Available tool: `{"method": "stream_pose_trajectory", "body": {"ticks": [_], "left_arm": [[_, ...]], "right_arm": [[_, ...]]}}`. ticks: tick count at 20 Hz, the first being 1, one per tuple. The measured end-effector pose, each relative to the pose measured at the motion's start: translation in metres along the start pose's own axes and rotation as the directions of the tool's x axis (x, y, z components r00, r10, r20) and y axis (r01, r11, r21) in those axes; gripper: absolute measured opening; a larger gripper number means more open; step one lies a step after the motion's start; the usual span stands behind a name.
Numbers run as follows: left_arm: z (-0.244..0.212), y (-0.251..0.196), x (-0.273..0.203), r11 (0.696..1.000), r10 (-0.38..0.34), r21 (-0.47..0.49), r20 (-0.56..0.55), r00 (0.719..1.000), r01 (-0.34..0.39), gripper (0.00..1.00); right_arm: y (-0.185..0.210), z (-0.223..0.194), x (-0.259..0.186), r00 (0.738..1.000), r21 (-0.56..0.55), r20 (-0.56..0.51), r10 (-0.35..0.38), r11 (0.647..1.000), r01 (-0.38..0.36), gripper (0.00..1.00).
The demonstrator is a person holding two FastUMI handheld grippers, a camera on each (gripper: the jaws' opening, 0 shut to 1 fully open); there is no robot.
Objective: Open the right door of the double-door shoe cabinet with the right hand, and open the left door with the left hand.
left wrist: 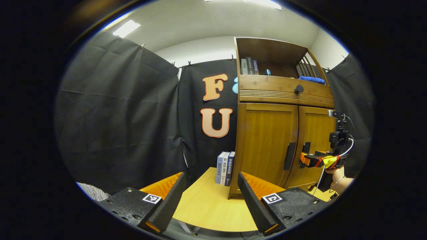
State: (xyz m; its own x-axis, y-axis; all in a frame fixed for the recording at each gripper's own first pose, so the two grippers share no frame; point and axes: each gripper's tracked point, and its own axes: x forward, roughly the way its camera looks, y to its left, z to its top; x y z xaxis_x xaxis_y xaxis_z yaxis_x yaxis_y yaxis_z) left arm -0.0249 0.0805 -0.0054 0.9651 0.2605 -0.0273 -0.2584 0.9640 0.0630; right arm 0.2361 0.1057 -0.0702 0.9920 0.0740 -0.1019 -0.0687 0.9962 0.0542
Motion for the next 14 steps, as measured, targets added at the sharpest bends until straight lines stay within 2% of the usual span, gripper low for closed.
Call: {"method": "stream_pose_trajectory", "body": {"ticks": [2,3,4,6,7,8,11,12,13,14], "left_arm": [[-0.002,0.002,0.000,1.000,0.010,-0.003,-0.007,1.000,-0.010,0.95],[-0.002,0.003,0.000,1.000,0.015,-0.003,-0.010,1.000,-0.015,0.92],[-0.003,0.005,-0.001,1.000,0.020,-0.002,-0.013,1.000,-0.020,0.92],[-0.005,0.008,-0.001,1.000,0.031,0.000,-0.022,0.999,-0.031,0.92],[-0.004,0.009,0.000,0.999,0.036,-0.001,-0.021,0.999,-0.036,0.95],[-0.004,0.010,0.000,0.999,0.040,-0.003,-0.019,0.999,-0.040,0.95],[-0.005,0.011,0.002,0.999,0.048,-0.005,-0.023,0.999,-0.048,0.95],[-0.006,0.012,0.002,0.999,0.051,-0.005,-0.024,0.998,-0.051,0.92],[-0.006,0.013,0.002,0.999,0.054,-0.006,-0.025,0.998,-0.054,0.95],[-0.006,0.013,0.003,0.998,0.056,-0.006,-0.026,0.998,-0.056,0.92]], "right_arm": [[0.002,-0.004,0.009,1.000,0.007,-0.015,0.001,1.000,-0.001,0.98],[0.002,-0.007,0.015,1.000,0.007,-0.023,-0.001,1.000,0.001,1.00],[0.002,-0.009,0.019,0.999,0.009,-0.032,0.001,1.000,-0.001,0.96],[0.002,-0.011,0.026,0.999,0.012,-0.042,0.003,1.000,-0.002,0.75],[0.004,-0.012,0.028,0.999,0.015,-0.046,0.009,1.000,-0.008,0.78],[0.004,-0.013,0.030,0.999,0.016,-0.050,0.007,1.000,-0.006,0.72],[0.001,-0.016,0.036,0.998,0.024,-0.056,-0.007,1.000,0.009,0.62],[-0.001,-0.017,0.038,0.998,0.025,-0.059,-0.013,1.000,0.015,0.49],[-0.002,-0.017,0.037,0.998,0.026,-0.053,-0.017,0.999,0.019,0.41],[-0.002,-0.017,0.038,0.999,0.024,-0.050,-0.020,0.999,0.021,0.41]]}}
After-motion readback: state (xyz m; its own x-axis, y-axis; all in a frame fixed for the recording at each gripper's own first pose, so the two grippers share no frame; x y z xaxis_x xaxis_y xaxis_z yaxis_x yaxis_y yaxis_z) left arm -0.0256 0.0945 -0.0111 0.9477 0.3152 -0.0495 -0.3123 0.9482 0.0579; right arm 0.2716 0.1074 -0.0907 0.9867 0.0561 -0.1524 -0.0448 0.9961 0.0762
